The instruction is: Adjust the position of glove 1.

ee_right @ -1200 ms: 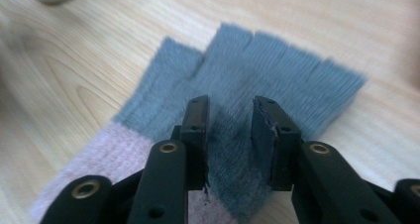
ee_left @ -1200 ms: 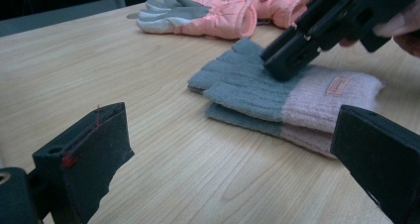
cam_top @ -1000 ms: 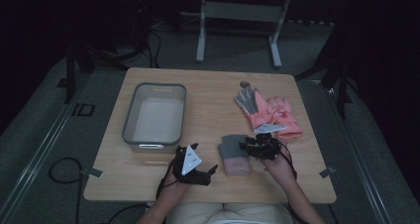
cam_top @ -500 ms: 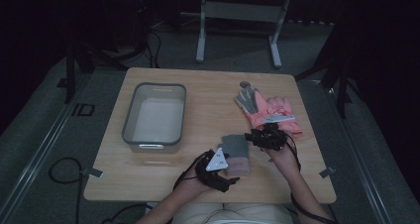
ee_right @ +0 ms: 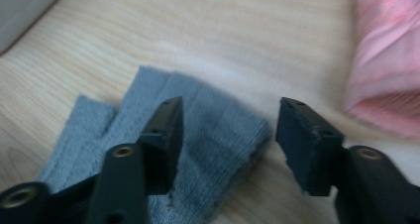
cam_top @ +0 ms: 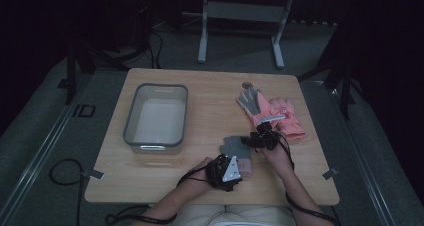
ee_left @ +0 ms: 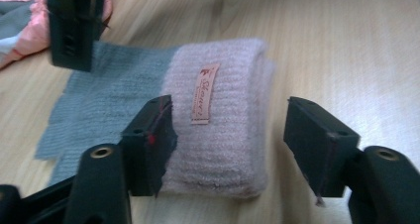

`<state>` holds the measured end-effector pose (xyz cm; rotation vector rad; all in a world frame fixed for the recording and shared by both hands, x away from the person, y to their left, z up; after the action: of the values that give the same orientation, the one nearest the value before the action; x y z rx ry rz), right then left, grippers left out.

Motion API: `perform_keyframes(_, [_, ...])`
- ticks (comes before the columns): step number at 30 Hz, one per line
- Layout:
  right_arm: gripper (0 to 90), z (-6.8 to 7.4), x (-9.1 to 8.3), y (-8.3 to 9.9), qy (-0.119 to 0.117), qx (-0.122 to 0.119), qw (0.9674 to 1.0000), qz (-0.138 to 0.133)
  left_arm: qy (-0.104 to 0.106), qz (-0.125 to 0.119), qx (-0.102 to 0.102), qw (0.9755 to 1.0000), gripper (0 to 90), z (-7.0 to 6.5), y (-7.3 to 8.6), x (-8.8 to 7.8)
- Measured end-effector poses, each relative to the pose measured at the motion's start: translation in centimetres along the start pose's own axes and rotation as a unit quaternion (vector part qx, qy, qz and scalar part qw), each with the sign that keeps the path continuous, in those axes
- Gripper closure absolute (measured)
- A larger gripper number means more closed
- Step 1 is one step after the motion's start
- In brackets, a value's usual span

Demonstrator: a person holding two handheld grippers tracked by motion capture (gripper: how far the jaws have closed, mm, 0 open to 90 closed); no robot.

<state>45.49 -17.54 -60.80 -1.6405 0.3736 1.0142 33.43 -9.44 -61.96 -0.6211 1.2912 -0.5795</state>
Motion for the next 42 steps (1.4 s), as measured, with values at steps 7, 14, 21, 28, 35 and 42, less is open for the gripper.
perform_keyframes(7, [39.1, 0.1, 0.8, 1.0, -0.011, 0.011, 0.9997, 0.021, -0.003, 0.011, -0.003, 0.9999, 52.9, 0.1, 0.1, 0.0])
perform_keyframes(14, [50.3, 0.9, 0.6, 1.2, -0.039, 0.003, 0.9989, 0.026, 0.026, 0.002, -0.029, 0.9992, 68.5, 0.6, 0.2, -0.4])
perform_keyframes(21, [72.7, 2.5, 0.2, 0.7, -0.083, -0.010, 0.9965, 0.008, 0.046, -0.005, -0.051, 0.9976, 71.5, 0.9, 0.4, -0.8])
perform_keyframes(28, [73.9, 3.3, -1.3, -0.7, -0.084, -0.024, 0.9961, -0.013, 0.059, -0.002, -0.070, 0.9958, 72.6, 1.4, 0.1, -1.4])
perform_keyframes(35, [74.1, 3.7, -3.2, -1.9, -0.087, -0.035, 0.9949, -0.038, 0.053, -0.006, -0.061, 0.9967, 73.1, 1.6, -0.6, -2.8])
perform_keyframes(42, [74.3, 3.6, -4.7, -3.4, -0.099, -0.025, 0.9932, -0.056, 0.040, 0.008, -0.037, 0.9985, 73.3, 2.4, -1.8, -5.2])
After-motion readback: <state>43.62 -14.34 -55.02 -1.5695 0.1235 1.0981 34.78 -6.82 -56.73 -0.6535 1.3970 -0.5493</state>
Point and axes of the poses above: each handheld gripper's, and its own axes: x roughly forward along the jaws, y roughly out of its underside, z roughly to its left, the point moved 10 cm from there along x, roughly forward along the jaws, and after that the axes turned 15 degrees about y, right-handed, at the moved point
